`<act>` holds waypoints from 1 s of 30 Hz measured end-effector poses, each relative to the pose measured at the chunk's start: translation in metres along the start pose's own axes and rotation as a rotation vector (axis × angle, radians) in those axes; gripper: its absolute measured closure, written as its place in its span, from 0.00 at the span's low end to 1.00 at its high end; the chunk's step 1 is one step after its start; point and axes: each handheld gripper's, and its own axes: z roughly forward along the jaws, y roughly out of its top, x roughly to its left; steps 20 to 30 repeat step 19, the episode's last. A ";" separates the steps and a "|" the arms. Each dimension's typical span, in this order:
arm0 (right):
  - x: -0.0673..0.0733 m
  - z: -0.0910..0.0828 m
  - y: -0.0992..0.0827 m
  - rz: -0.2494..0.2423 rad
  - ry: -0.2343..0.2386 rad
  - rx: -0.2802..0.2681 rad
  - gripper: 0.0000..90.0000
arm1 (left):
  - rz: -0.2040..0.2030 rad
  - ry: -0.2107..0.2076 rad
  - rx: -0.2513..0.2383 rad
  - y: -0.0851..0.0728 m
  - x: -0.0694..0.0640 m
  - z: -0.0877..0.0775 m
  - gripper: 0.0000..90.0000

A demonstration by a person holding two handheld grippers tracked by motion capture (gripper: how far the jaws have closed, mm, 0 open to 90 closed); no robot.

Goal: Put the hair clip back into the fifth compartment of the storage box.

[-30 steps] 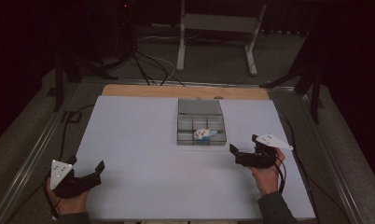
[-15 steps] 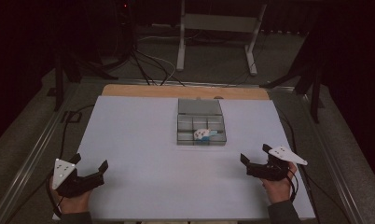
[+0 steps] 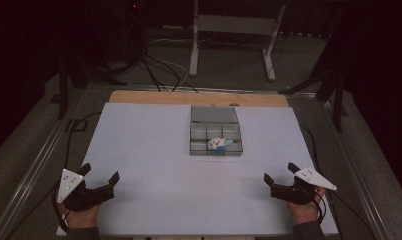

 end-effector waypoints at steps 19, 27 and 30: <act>-0.003 -0.016 -0.002 0.017 -0.032 -0.035 0.00 | -0.007 -0.012 0.016 -0.002 -0.001 0.003 0.01; -0.003 -0.016 -0.002 0.017 -0.032 -0.035 0.00 | -0.007 -0.012 0.016 -0.002 -0.001 0.003 0.01; -0.003 -0.016 -0.002 0.017 -0.032 -0.035 0.00 | -0.007 -0.012 0.016 -0.002 -0.001 0.003 0.01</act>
